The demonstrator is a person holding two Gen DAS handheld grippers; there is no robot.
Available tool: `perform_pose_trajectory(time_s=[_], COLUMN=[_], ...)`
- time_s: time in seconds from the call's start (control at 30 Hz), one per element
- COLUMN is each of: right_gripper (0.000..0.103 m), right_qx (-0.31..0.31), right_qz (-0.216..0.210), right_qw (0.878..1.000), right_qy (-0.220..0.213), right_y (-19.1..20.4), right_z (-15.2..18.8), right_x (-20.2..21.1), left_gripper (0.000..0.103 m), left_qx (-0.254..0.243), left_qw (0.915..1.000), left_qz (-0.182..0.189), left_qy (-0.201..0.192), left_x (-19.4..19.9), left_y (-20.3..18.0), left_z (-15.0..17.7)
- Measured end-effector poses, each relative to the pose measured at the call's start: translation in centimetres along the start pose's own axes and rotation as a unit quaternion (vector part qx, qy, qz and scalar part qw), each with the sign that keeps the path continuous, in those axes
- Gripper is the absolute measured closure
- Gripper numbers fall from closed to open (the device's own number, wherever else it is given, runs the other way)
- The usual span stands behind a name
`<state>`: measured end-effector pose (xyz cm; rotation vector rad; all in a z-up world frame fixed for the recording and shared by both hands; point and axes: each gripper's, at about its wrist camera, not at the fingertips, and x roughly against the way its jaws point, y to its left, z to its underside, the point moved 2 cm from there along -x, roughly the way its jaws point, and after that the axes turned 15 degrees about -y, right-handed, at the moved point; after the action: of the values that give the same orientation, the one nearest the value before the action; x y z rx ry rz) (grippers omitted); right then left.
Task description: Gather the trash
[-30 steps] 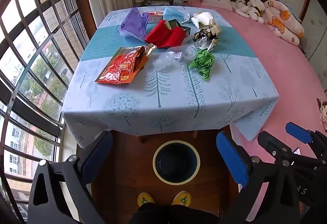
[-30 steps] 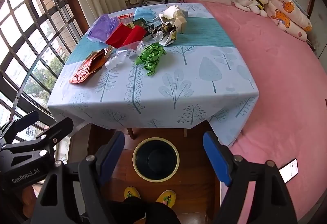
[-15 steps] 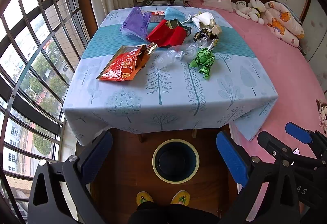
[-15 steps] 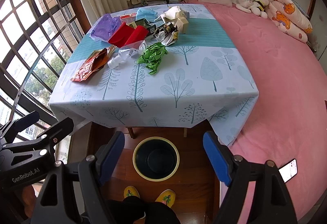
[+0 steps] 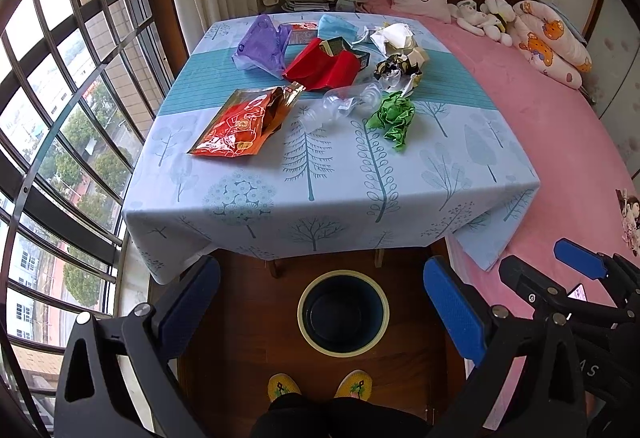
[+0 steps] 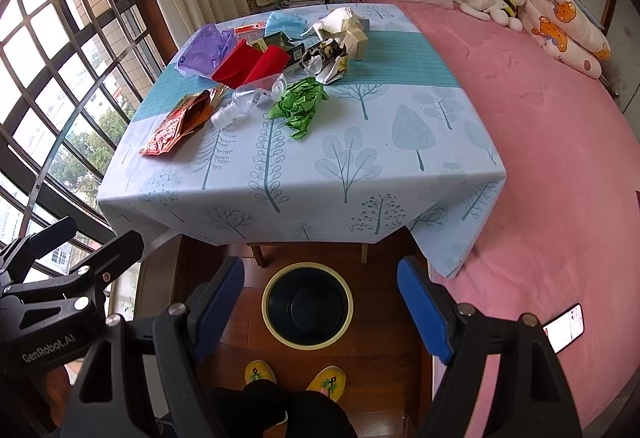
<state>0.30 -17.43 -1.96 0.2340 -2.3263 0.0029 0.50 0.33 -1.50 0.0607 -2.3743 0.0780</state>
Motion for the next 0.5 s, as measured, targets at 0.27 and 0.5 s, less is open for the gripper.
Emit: perform_pose_trajectory(time_s=[0.27, 0.5], right_gripper=[0.024, 0.025], right_qx=[-0.001, -0.001], right_qz=[0.000, 0.000], right_qw=[1.000, 1.000], right_qy=[0.001, 0.000], right_y=[0.04, 0.08], right_z=[-0.04, 0.04], right_x=[0.08, 0.15], left_gripper=[0.002, 0.002], left_qx=[0.000, 0.000], left_qw=[1.0000, 1.0000], left_qz=[0.002, 0.002], left_qy=[-0.003, -0.003], left_x=[0.62, 0.60], left_y=[-0.09, -0.14], left_z=[0.00, -0.01])
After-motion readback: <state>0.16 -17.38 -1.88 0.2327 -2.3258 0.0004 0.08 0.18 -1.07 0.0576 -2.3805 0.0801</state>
